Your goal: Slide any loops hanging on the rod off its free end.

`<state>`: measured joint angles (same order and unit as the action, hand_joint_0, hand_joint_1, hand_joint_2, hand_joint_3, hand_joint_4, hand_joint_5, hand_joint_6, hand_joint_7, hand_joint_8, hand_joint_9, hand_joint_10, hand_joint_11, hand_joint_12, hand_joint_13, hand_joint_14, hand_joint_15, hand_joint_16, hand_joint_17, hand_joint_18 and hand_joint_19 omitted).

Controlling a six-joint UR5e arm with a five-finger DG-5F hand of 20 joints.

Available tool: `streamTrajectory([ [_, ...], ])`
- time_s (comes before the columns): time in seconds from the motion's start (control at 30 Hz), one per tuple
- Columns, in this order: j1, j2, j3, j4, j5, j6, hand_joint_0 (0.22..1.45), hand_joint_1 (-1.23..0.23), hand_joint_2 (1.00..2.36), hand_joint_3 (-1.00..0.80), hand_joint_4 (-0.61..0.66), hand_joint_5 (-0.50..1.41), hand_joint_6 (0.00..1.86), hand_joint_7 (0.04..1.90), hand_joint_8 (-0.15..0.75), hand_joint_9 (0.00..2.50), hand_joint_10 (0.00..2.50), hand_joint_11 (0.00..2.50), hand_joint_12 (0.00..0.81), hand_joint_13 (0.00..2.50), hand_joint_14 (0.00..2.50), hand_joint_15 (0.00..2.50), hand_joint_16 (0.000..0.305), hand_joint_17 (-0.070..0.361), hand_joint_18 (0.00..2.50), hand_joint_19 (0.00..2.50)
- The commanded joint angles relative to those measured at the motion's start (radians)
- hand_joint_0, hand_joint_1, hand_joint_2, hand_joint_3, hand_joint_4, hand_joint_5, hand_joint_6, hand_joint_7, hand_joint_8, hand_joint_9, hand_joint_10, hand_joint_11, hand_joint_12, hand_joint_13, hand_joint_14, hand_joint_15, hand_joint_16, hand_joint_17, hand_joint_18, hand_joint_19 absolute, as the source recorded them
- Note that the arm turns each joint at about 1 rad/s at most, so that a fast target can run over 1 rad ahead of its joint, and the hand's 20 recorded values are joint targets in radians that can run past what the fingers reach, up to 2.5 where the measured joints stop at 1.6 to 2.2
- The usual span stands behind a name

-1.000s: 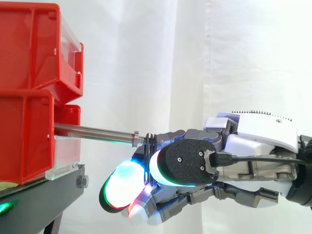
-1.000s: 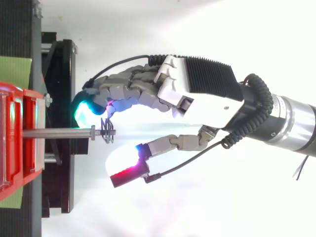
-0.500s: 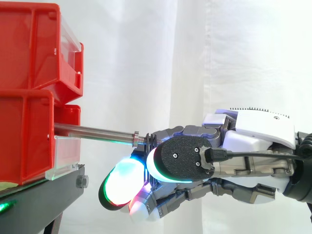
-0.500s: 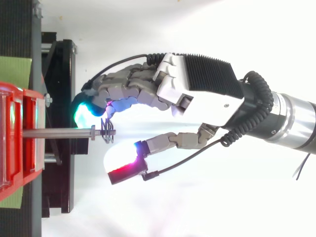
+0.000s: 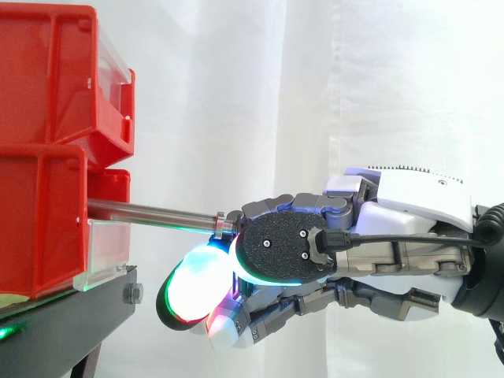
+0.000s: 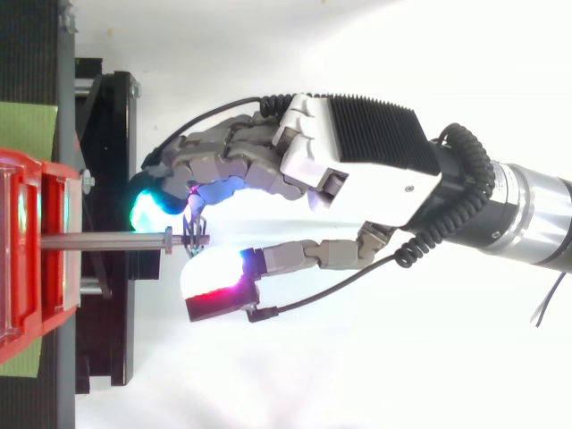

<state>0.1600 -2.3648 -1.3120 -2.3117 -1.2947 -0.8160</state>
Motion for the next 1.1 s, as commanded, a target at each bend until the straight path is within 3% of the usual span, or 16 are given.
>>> streamTrajectory([
  [0.0, -0.002, 0.001, 0.0, -0.002, -0.006, 0.001, 0.58, -0.63, 1.02, -0.24, 0.2, -0.17, 0.91, 0.9, 0.29, 0.79, 0.02, 0.45, 0.366, 0.59, 0.01, 0.3, 0.051, 0.115, 0.64, 0.37],
  [0.2, -0.008, -0.001, 0.0, -0.028, -0.017, 0.001, 0.58, -0.64, 1.02, -0.27, 0.2, -0.17, 0.9, 0.9, 0.292, 0.79, 0.02, 0.45, 0.366, 0.59, 0.01, 0.3, 0.051, 0.114, 0.65, 0.37],
  [0.5, -0.013, 0.001, -0.001, -0.052, -0.023, 0.001, 0.54, -0.63, 1.0, -0.48, 0.21, -0.16, 0.79, 0.9, 0.289, 0.75, 0.02, 0.42, 0.374, 0.58, 0.01, 0.29, 0.054, 0.121, 0.64, 0.38],
  [0.7, -0.014, 0.01, -0.001, -0.06, -0.047, 0.0, 0.53, -0.63, 1.0, -0.48, 0.21, -0.15, 0.74, 0.94, 0.29, 0.75, 0.02, 0.41, 0.375, 0.57, 0.01, 0.3, 0.054, 0.122, 0.64, 0.38],
  [1.07, -0.014, 0.013, -0.001, -0.072, -0.052, -0.002, 0.55, -0.64, 1.01, -0.43, 0.2, -0.15, 0.79, 0.94, 0.291, 0.76, 0.02, 0.42, 0.371, 0.58, 0.01, 0.3, 0.053, 0.119, 0.64, 0.38],
])
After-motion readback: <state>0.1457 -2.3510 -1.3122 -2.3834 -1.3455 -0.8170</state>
